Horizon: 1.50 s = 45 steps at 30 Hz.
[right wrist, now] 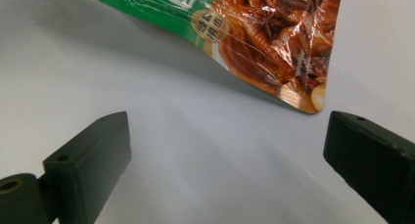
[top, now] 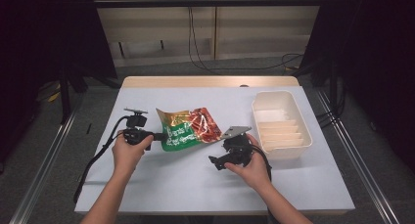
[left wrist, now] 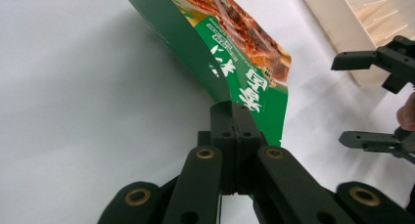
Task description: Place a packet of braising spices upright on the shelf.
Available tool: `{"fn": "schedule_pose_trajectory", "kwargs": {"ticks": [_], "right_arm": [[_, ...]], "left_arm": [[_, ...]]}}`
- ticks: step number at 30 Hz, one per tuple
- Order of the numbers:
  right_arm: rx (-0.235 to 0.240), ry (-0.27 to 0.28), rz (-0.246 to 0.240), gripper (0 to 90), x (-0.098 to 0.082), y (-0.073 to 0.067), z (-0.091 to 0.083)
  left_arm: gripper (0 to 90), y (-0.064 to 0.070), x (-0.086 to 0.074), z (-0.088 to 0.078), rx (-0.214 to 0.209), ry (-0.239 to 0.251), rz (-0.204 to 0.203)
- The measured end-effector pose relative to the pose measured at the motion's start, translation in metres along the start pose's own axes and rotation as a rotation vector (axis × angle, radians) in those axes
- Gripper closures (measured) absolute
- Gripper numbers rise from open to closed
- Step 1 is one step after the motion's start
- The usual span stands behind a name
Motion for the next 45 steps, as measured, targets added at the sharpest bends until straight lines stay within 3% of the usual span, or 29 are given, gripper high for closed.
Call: {"fn": "schedule_pose_trajectory", "kwargs": {"ticks": [5,8,10,11,13,15,19,23,31,35,42,43,45], "right_arm": [[0.013,0.012,0.002,3.4,0.001,-0.001,0.0],[0.02,0.009,-0.005,3.2,0.003,-0.001,-0.001],[0.016,0.01,-0.005,3.1,0.003,-0.001,-0.001],[0.039,0.019,-0.001,3.0,0.004,0.0,-0.002],[0.039,0.017,0.01,2.9,0.006,0.0,-0.003],[0.042,0.022,0.01,2.9,0.006,0.001,-0.003],[0.051,0.041,0.011,3.1,0.01,0.004,-0.006],[0.05,0.039,0.009,3.0,0.012,0.005,-0.006],[0.07,0.038,0.003,2.9,0.022,0.009,-0.009],[0.073,0.042,-0.01,2.9,0.032,0.01,-0.012],[0.092,0.042,-0.082,4.0,0.053,0.019,-0.016],[0.122,0.053,-0.079,3.9,0.059,0.023,-0.018],[0.122,0.05,-0.089,3.9,0.061,0.025,-0.019]], "left_arm": [[90.0,0.007,0.013,-0.014,-0.001,-0.023,0.005],[90.0,0.012,0.023,-0.022,0.02,-0.048,0.03],[90.0,0.017,0.028,-0.027,0.02,-0.044,0.019],[90.0,0.02,0.034,-0.033,0.03,-0.071,0.054],[90.0,0.024,0.037,-0.035,0.028,-0.057,0.034],[90.0,0.026,0.043,-0.041,0.037,-0.088,0.073],[90.0,0.035,0.053,-0.047,0.053,-0.098,0.083],[90.0,0.046,0.065,-0.054,0.067,-0.151,0.145],[90.0,0.066,0.081,-0.066,0.072,-0.191,0.196],[90.0,0.076,0.086,-0.07,0.079,-0.227,0.224],[90.0,0.097,0.094,-0.075,0.062,-0.274,0.285],[90.0,0.1,0.094,-0.075,0.066,-0.276,0.292],[90.0,0.106,0.096,-0.076,0.064,-0.289,0.312]]}}
Point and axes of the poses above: each handheld gripper's, and its own axes: z roughly forward along the jaws, x roughly out of its top, y roughly to its right, the point moved 2 cm from there along z, roughly forward along the jaws, and after that the axes turned 6 degrees about -z, right-handed, at the moved point
